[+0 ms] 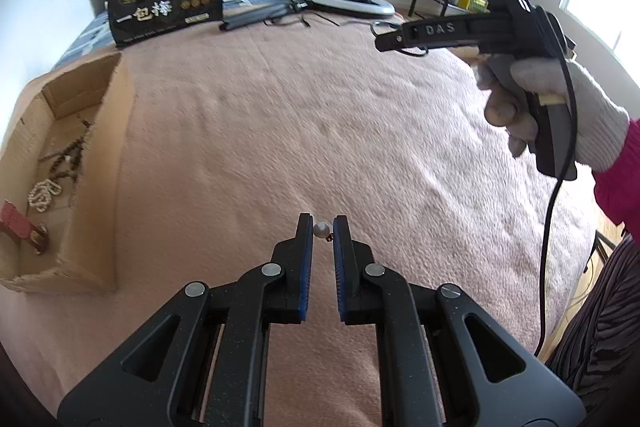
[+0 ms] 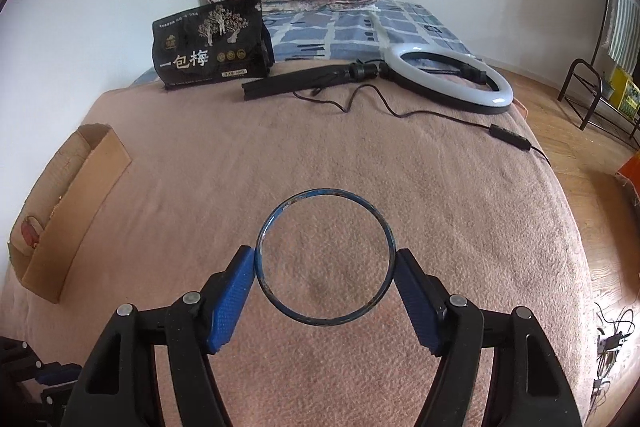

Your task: Organize jewelry

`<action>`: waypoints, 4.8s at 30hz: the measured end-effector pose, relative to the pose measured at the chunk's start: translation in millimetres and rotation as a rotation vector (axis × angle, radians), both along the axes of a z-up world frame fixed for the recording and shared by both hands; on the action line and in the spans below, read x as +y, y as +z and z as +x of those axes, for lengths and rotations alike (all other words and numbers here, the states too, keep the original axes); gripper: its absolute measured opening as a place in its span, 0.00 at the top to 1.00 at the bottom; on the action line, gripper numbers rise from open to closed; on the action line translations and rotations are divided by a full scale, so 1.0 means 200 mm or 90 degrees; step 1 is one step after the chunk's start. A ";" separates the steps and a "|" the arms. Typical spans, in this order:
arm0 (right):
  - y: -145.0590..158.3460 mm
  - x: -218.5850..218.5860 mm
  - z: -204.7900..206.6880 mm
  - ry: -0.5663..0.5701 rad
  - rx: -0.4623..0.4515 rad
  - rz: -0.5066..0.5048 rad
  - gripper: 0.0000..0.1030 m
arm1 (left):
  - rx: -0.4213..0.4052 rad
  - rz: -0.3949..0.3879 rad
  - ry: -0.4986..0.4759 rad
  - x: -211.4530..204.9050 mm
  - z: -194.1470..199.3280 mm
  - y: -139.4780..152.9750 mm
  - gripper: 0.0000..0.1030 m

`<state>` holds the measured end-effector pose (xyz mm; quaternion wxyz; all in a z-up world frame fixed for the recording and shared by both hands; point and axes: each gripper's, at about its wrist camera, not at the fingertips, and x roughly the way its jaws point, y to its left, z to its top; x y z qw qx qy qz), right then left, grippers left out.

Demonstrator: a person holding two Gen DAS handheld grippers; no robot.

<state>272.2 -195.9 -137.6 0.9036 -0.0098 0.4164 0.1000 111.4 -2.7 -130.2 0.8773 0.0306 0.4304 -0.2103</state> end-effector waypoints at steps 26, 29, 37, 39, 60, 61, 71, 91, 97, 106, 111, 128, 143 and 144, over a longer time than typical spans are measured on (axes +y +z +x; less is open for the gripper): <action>0.32 0.58 -0.05 0.103 -0.075 0.046 0.30 | -0.119 -0.056 0.218 0.72 0.16 0.38 0.92; 0.33 0.65 -0.04 0.114 -0.079 0.039 0.30 | -0.126 -0.049 0.233 0.78 0.17 0.38 0.92; 0.32 0.88 -0.01 0.151 -0.080 0.036 0.30 | -0.130 -0.051 0.276 0.93 0.22 0.37 0.92; 0.32 0.94 0.01 0.159 -0.079 0.040 0.30 | -0.130 -0.048 0.285 0.96 0.24 0.36 0.92; 0.23 1.35 0.13 0.222 -0.071 0.043 0.30 | -0.112 -0.047 0.323 1.07 0.35 0.28 0.92; 0.23 1.36 0.13 0.223 -0.069 0.044 0.30 | -0.111 -0.046 0.323 1.07 0.35 0.27 0.92; 0.18 1.44 0.16 0.239 -0.061 0.046 0.30 | -0.103 -0.041 0.322 1.08 0.36 0.25 0.92; 0.19 1.42 0.18 0.219 -0.060 0.065 0.12 | -0.110 -0.034 0.333 1.08 0.35 0.24 0.62; 0.20 1.42 0.18 0.218 -0.059 0.061 0.12 | -0.111 -0.032 0.334 1.08 0.35 0.25 0.62; 0.25 1.38 0.13 0.214 -0.064 0.057 0.12 | -0.121 -0.031 0.342 1.09 0.32 0.31 0.62; 0.29 1.35 0.08 0.216 -0.072 0.054 0.12 | -0.136 -0.026 0.348 1.06 0.28 0.37 0.62; 0.47 1.07 -0.14 0.204 -0.111 0.025 0.11 | -0.182 -0.012 0.339 0.90 0.11 0.58 0.62; 0.57 0.74 -0.38 0.176 -0.135 0.021 0.07 | -0.232 -0.009 0.326 0.69 -0.14 0.79 0.38; 0.58 0.71 -0.40 0.172 -0.138 0.022 0.04 | -0.234 -0.010 0.325 0.67 -0.16 0.80 0.36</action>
